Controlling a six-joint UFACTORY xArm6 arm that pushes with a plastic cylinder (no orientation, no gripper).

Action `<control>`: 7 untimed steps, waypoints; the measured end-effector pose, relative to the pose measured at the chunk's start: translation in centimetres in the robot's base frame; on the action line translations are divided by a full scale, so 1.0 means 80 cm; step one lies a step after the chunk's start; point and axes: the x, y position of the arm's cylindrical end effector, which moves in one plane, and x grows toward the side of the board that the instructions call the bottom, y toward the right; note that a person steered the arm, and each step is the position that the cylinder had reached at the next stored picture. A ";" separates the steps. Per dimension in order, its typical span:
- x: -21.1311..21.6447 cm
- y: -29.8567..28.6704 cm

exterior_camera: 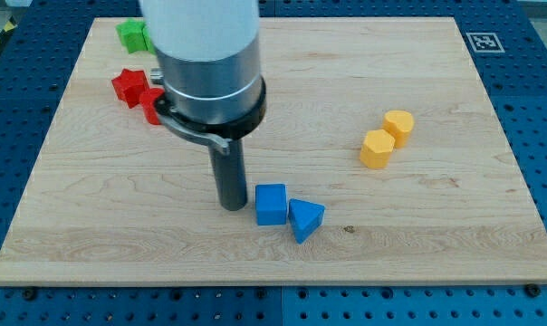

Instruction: Point your arm towards blue triangle

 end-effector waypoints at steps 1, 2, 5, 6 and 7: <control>0.000 0.021; 0.000 0.038; 0.089 0.011; 0.091 0.051; 0.091 0.097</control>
